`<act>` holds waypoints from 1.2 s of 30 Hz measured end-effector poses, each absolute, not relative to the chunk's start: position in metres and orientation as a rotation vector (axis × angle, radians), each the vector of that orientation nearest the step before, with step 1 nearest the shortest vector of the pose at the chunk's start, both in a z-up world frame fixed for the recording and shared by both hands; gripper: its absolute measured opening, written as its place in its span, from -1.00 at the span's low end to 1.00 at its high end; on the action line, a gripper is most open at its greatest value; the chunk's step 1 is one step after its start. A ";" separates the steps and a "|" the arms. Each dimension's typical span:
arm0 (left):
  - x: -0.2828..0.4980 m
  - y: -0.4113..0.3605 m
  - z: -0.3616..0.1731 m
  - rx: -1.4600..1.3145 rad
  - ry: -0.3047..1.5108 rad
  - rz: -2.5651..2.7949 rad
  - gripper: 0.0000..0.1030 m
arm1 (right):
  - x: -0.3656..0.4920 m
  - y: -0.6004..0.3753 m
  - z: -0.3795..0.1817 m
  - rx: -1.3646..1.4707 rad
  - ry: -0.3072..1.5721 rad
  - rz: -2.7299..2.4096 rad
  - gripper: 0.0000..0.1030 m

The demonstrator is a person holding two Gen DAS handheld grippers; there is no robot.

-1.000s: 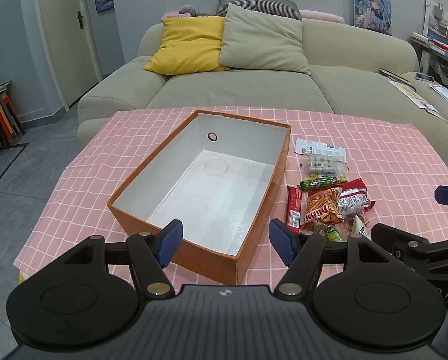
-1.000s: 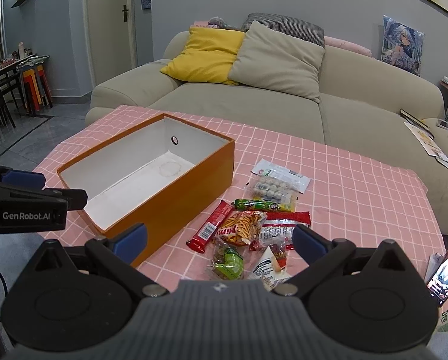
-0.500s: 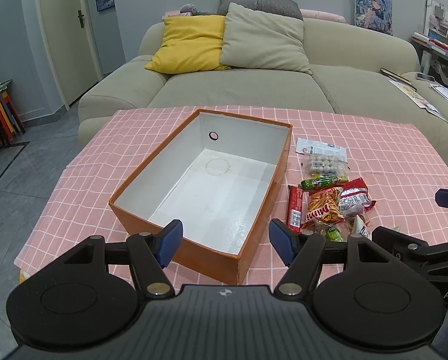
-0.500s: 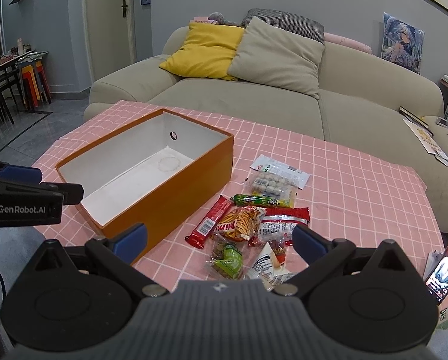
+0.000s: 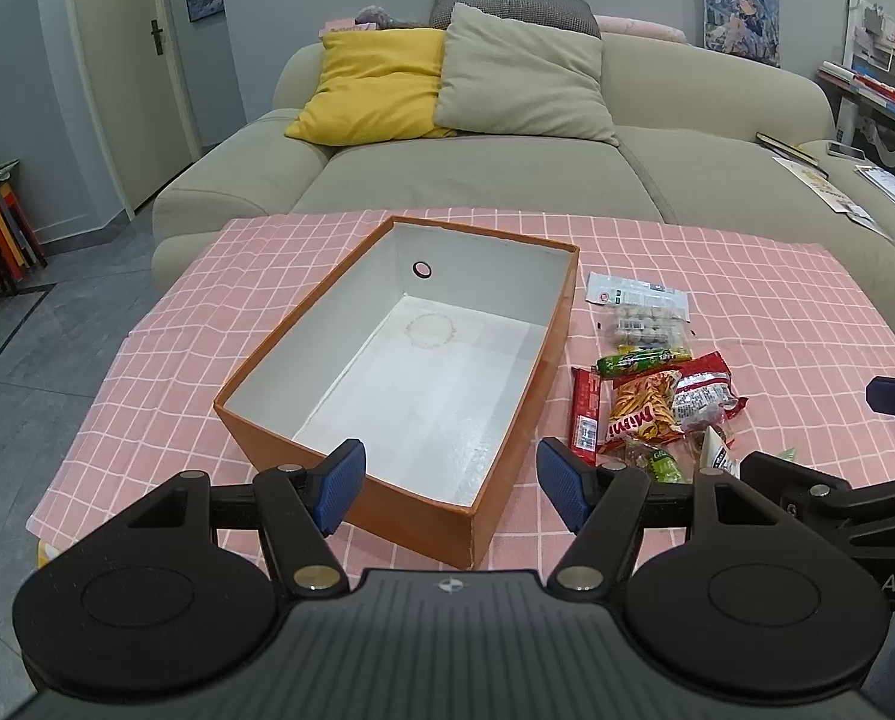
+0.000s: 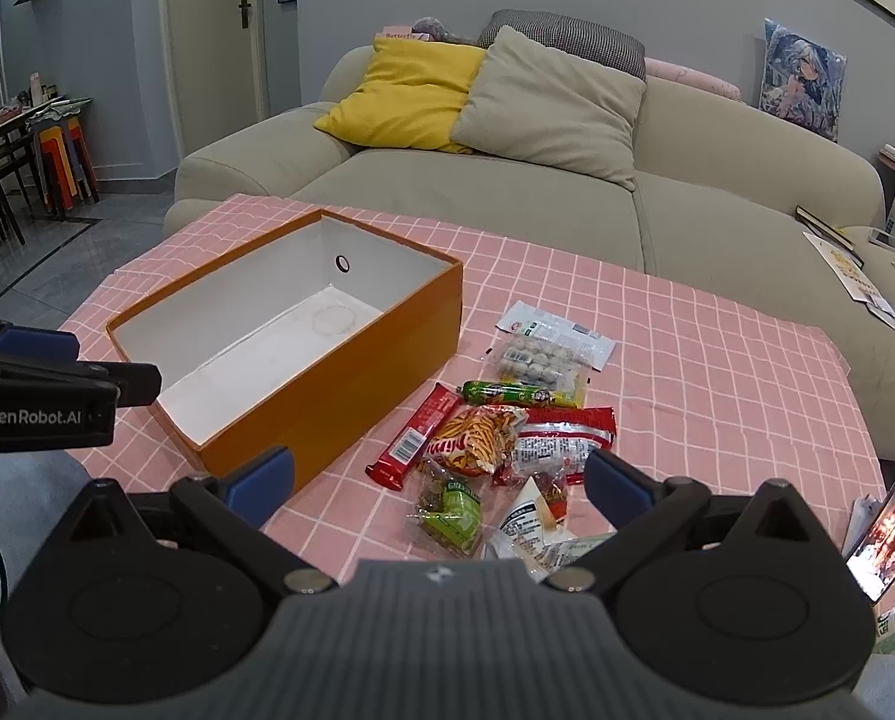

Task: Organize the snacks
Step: 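Grasp the green nut bag with the left tool while the right tool grasps the white chip bag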

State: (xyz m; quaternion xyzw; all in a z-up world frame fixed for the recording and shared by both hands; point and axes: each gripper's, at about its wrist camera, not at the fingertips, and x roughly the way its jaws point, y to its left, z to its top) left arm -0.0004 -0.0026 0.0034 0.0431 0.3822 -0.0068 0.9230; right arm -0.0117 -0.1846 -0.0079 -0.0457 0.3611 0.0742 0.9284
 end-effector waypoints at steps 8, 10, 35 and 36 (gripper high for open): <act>-0.001 -0.009 0.004 0.087 0.786 -0.067 0.37 | -0.012 -0.188 -0.010 -0.089 0.734 0.170 0.93; 0.000 -0.011 0.003 0.081 0.794 -0.094 0.26 | -0.015 -0.193 -0.013 -0.090 0.712 0.192 0.93; 0.063 -0.082 -0.074 -0.026 1.042 -0.392 0.10 | 0.033 -0.260 -0.113 -0.029 0.949 0.118 0.49; 0.069 -0.082 -0.079 -0.030 1.060 -0.385 0.10 | 0.036 -0.259 -0.116 -0.041 0.959 0.122 0.54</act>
